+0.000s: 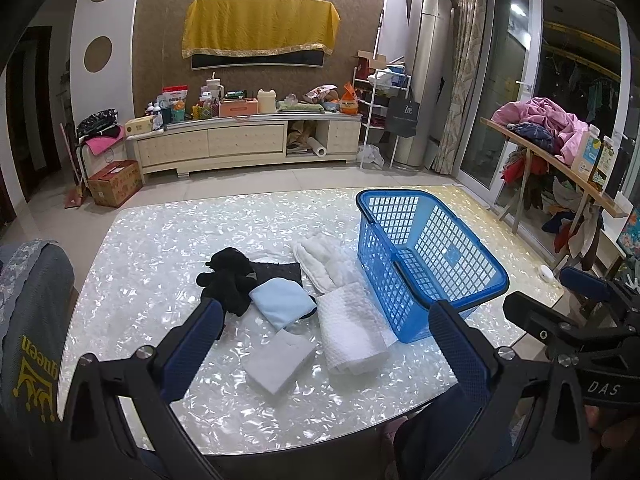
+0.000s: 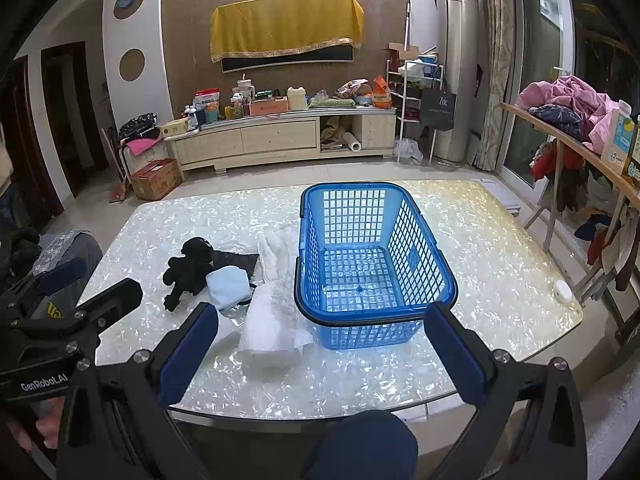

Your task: Organize soft objects

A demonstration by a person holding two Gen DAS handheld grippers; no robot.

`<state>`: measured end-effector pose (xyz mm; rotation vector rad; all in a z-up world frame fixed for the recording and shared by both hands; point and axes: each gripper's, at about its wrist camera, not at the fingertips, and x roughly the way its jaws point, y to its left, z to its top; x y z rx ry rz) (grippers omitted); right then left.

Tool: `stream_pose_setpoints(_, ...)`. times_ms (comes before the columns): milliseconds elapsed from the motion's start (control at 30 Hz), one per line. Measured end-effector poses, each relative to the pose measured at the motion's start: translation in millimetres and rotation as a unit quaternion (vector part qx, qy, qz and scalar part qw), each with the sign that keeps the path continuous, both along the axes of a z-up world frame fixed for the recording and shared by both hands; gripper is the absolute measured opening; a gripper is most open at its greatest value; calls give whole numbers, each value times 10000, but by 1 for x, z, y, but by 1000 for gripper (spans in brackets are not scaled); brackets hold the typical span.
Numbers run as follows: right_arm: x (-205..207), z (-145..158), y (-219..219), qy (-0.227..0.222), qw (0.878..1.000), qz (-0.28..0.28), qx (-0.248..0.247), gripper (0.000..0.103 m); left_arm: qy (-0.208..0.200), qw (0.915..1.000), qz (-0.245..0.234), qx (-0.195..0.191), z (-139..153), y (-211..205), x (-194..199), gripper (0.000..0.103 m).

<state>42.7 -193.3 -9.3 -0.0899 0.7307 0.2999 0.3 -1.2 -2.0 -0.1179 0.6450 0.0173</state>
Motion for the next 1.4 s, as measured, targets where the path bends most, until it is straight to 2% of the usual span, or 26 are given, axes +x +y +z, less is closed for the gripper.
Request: stream_pose_setpoints(1400,6,1,2,58,9999,42,-121,103,51,9997,-208,-99,2,-1,4,102)
